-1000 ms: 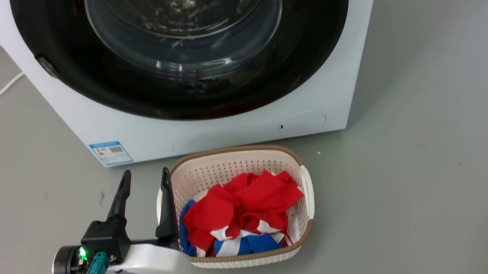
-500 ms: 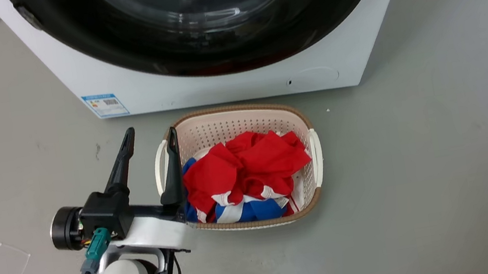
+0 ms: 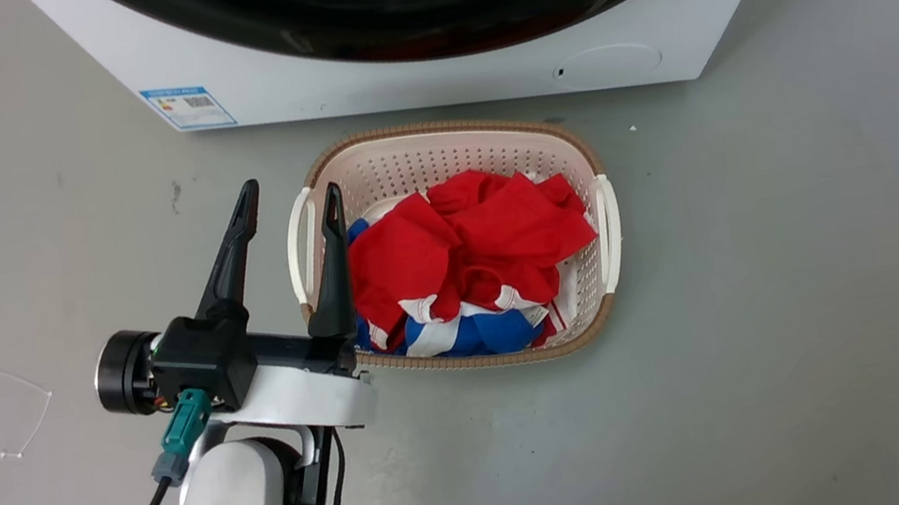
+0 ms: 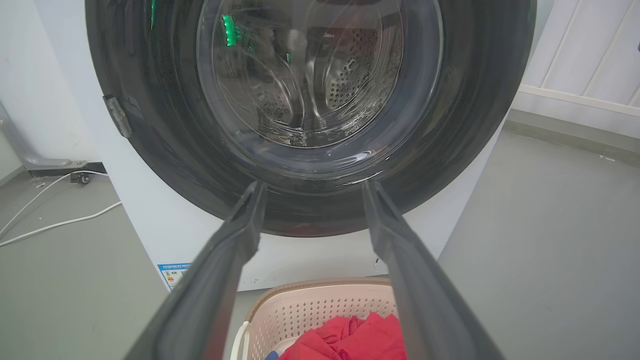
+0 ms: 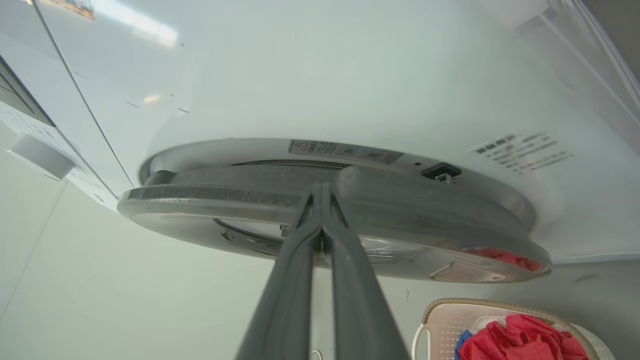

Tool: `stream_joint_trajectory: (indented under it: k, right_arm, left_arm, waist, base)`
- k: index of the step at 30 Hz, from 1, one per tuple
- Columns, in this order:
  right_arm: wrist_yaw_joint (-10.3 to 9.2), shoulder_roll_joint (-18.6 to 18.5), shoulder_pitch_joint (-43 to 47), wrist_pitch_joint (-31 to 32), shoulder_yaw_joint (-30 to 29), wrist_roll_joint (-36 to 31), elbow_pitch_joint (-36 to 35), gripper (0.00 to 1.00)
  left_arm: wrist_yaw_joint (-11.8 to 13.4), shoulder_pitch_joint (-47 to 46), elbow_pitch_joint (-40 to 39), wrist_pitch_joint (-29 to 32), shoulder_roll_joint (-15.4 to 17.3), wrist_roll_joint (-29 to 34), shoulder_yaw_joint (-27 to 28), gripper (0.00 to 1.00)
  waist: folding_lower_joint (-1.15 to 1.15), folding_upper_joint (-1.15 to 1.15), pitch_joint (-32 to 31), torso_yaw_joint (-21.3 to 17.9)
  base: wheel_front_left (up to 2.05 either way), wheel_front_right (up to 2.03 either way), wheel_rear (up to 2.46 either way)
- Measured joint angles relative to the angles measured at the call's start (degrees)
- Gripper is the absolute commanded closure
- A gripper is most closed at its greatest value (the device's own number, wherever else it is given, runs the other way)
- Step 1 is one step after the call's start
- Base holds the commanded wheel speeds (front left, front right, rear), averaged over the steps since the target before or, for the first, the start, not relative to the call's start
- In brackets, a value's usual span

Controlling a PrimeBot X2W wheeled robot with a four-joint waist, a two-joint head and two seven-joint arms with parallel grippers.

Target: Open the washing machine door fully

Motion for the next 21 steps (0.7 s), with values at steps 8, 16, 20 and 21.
stream_joint_trajectory:
  k: [8, 16, 20, 21]
  right_arm:
    - [0.0, 0.56, -4.68, 1.49, 1.66, -2.74, 1.71, 1.0]
    - [-0.01, 0.85, -9.48, 5.41, 3.01, -4.86, 3.11, 1.0]
    - [-0.01, 1.35, -9.66, 9.32, 3.83, -5.02, 3.04, 1.0]
    - [-0.01, 1.45, -9.6, 10.23, 3.92, -5.03, 3.0, 1.0]
  left_arm:
    - [-0.22, -1.06, -0.33, 0.0, -0.54, 0.25, -0.85, 0.0]
    - [-0.32, -1.9, -1.2, 0.0, -1.07, 0.6, -1.22, 0.0]
    - [-0.31, -1.98, -1.3, 0.01, -1.23, 0.71, -1.27, 0.0]
    - [-0.32, -1.98, -1.29, 0.0, -1.23, 0.71, -1.24, 0.0]
  waist:
    - [0.0, 0.0, 2.61, 1.27]
    - [0.0, 0.0, 5.03, 2.03]
    - [0.0, 0.0, 5.29, 2.01]
    - [0.0, 0.0, 5.24, 1.96]
  base:
    - [0.0, 0.0, 0.0]
    - [0.0, 0.0, 0.0]
    - [0.0, 0.0, 0.0]
    - [0.0, 0.0, 0.0]
